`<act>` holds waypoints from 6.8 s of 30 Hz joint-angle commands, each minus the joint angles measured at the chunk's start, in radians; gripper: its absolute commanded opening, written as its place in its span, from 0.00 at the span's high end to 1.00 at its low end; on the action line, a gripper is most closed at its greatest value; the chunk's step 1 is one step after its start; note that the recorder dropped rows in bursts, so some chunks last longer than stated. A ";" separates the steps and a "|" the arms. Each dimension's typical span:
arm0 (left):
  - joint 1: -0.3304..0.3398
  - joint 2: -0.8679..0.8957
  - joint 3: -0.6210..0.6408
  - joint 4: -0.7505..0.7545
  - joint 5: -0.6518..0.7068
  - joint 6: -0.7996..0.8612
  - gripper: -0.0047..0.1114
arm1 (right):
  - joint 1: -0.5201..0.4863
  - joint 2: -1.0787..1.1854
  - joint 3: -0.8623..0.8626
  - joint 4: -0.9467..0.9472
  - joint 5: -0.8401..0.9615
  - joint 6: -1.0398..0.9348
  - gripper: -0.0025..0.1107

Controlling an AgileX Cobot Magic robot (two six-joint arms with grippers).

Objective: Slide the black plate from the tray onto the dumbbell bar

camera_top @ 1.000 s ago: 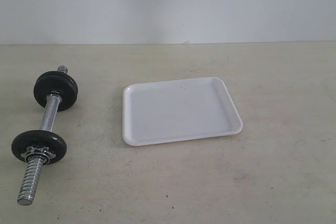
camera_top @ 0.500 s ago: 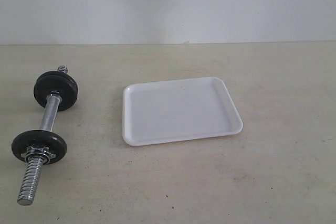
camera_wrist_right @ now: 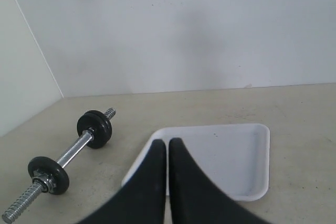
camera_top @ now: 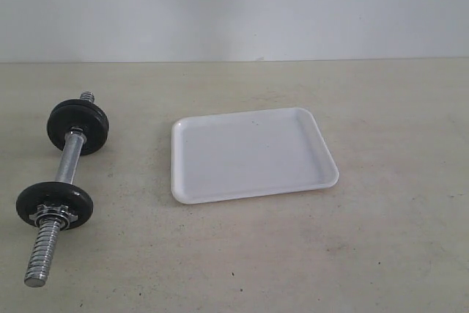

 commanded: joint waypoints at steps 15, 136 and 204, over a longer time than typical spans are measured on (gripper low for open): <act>-0.002 -0.002 0.004 0.659 -0.001 0.005 0.92 | 0.001 -0.005 0.003 -0.051 0.011 0.004 0.98; -0.002 -0.002 0.004 0.659 -0.001 0.005 0.92 | -0.487 -0.038 0.084 -0.751 -0.028 0.155 0.98; 0.358 -0.002 0.004 0.658 -0.001 0.005 0.92 | -0.487 -0.038 0.084 -0.733 -0.026 0.155 0.98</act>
